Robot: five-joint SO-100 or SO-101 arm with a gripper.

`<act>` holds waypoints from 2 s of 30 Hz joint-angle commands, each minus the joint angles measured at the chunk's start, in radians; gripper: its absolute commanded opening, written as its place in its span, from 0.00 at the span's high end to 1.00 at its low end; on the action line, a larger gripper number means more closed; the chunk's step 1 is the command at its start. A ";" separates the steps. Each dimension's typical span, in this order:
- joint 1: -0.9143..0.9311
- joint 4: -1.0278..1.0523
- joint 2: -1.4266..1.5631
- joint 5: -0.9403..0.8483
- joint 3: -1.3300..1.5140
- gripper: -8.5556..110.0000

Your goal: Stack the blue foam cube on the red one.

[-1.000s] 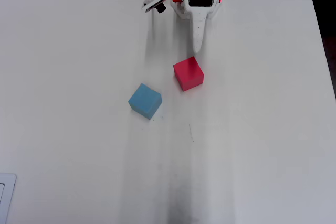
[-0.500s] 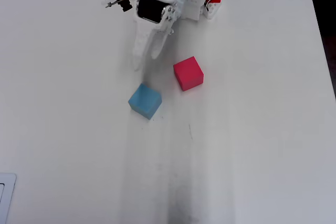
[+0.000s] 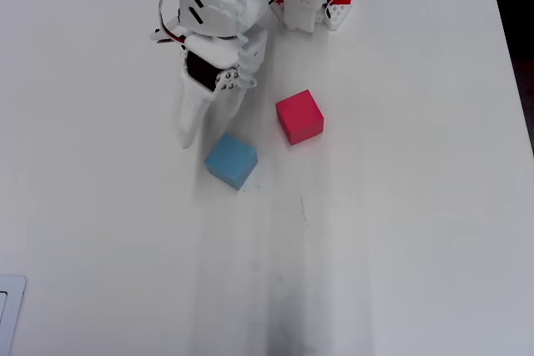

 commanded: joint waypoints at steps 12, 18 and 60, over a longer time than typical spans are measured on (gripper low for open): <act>-0.031 -0.006 -0.334 0.043 -0.183 0.58; -0.052 -0.038 -0.376 0.051 -0.189 0.59; -0.095 0.140 0.012 0.054 -0.152 0.77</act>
